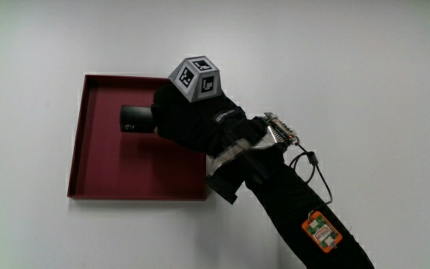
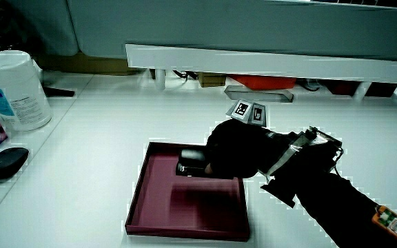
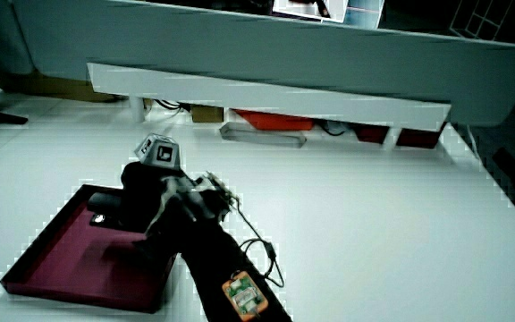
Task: Place stapper into plate
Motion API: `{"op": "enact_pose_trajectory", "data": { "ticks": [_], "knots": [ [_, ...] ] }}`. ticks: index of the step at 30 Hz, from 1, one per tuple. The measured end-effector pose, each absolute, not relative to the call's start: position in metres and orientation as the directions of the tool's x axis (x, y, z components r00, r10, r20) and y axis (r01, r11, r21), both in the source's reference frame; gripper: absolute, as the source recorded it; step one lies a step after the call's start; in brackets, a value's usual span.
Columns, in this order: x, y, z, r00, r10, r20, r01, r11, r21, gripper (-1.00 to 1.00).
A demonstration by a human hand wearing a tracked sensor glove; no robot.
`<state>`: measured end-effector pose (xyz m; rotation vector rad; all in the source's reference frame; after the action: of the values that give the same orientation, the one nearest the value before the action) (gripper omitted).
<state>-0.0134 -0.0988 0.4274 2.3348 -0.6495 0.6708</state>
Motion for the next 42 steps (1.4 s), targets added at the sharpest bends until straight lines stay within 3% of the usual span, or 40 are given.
{"op": "enact_pose_trajectory", "data": {
  "ticks": [12,27,34,40,42],
  "knots": [
    [-0.041,-0.086,0.468,0.735,-0.264,0.624,-0.631,-0.603,0.488,0.00],
    [-0.042,-0.080,0.483,0.747,-0.240,0.620,-0.620,-0.589,0.519,0.00],
    [-0.031,-0.082,0.482,0.752,-0.232,0.617,-0.620,-0.568,0.542,-0.54],
    [-0.007,-0.091,0.441,0.762,-0.288,0.579,-0.627,-0.549,0.552,-1.00],
    [-0.001,-0.092,0.422,0.764,-0.310,0.566,-0.632,-0.537,0.559,-1.00]
  ]
}}
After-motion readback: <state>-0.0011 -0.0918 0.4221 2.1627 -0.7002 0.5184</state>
